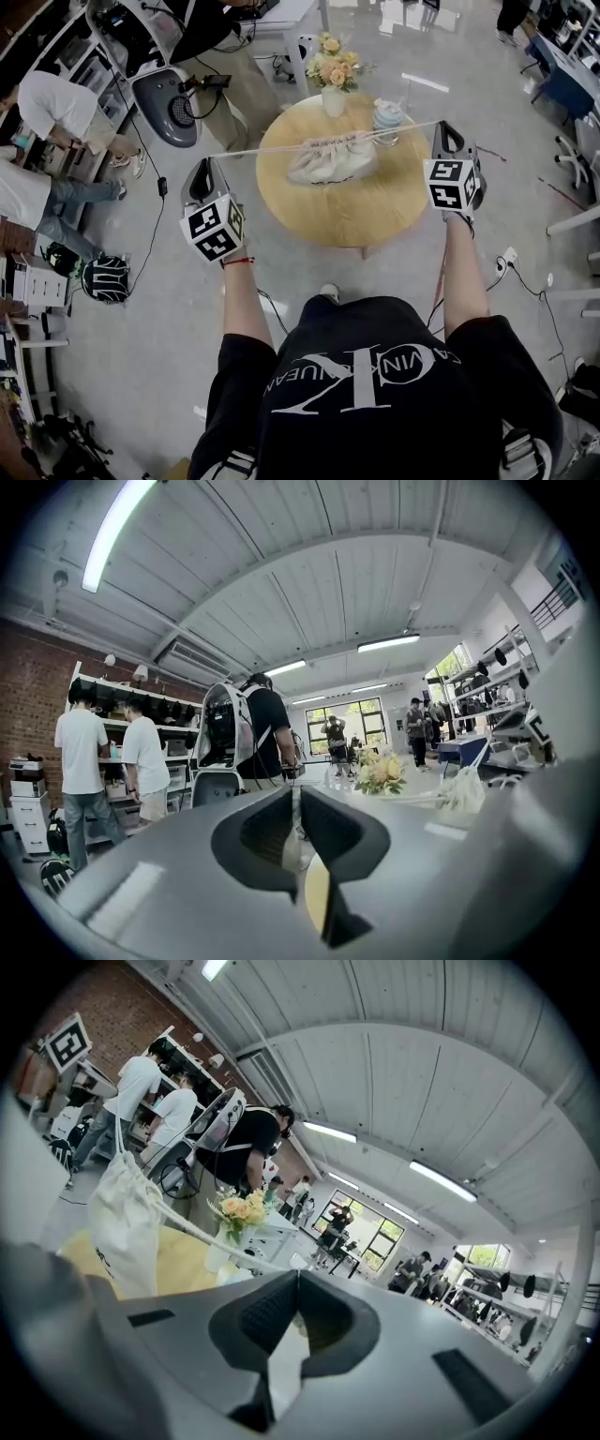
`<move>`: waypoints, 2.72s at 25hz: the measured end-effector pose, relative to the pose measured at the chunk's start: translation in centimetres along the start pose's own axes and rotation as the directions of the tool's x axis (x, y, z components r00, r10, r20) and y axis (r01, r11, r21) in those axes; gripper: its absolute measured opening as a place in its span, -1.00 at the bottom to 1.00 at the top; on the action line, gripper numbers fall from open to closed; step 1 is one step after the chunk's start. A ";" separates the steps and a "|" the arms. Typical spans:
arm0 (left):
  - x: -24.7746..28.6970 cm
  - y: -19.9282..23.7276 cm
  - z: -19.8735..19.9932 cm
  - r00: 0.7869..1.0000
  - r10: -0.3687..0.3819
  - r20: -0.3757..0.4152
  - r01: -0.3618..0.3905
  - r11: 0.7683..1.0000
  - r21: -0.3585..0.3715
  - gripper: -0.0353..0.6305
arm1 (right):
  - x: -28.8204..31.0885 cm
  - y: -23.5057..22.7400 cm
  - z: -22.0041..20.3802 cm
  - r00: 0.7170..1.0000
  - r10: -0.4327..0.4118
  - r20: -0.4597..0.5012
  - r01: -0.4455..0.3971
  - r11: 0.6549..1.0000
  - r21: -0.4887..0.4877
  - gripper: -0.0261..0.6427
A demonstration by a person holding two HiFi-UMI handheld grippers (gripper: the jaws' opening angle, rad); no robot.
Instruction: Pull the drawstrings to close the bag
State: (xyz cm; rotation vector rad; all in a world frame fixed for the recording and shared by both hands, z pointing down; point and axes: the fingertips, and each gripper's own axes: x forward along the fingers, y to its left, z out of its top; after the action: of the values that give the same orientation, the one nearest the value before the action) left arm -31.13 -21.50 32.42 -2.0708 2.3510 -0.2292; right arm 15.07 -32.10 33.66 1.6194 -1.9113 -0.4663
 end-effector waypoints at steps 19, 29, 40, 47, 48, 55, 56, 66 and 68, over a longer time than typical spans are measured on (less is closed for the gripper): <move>1.5 -4.4 9.0 0.981 -0.093 0.172 0.087 0.995 0.044 -0.78 | -1.5 0.1 10.1 0.972 0.023 0.235 -0.034 0.998 0.043 -0.87; 2.3 -5.6 13.1 0.962 -0.121 0.246 0.110 0.992 0.058 -0.78 | -1.8 -0.3 14.5 0.946 0.034 0.323 -0.047 0.998 0.032 -0.87; 3.0 -6.9 16.3 0.942 -0.149 0.299 0.136 0.989 0.065 -0.78 | -2.0 -1.6 17.3 0.927 0.010 0.376 -0.030 0.998 0.048 -0.87; 3.4 -8.2 17.7 0.925 -0.168 0.340 0.146 0.985 0.088 -0.78 | -2.0 -2.3 18.2 0.915 -0.003 0.403 -0.026 0.998 0.065 -0.87; 3.4 -8.4 17.8 0.922 -0.170 0.347 0.148 0.985 0.090 -0.78 | -2.1 -2.3 18.3 0.913 -0.004 0.408 -0.028 0.997 0.072 -0.87; 3.0 -9.1 18.2 0.909 -0.189 0.372 0.163 0.981 0.101 -0.78 | -2.4 -2.4 18.8 0.899 0.001 0.438 -0.076 0.985 0.153 -0.87; 3.0 -9.1 18.2 0.908 -0.190 0.373 0.165 0.981 0.100 -0.78 | -2.5 -2.4 18.8 0.898 0.001 0.440 -0.078 0.984 0.158 -0.87; 3.5 -9.2 17.9 0.905 -0.192 0.379 0.174 0.981 0.083 -0.78 | -2.2 -2.2 18.9 0.891 0.005 0.455 -0.104 0.976 0.193 -0.87; 3.6 -9.2 17.9 0.905 -0.195 0.379 0.177 0.981 0.083 -0.78 | -2.1 -2.1 19.0 0.890 0.005 0.456 -0.109 0.974 0.201 -0.87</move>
State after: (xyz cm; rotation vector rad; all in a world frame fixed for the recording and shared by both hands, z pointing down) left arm -20.85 -28.05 16.07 -2.0870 1.9063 0.1175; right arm 4.89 -32.42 17.32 1.6948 -2.4264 -0.6757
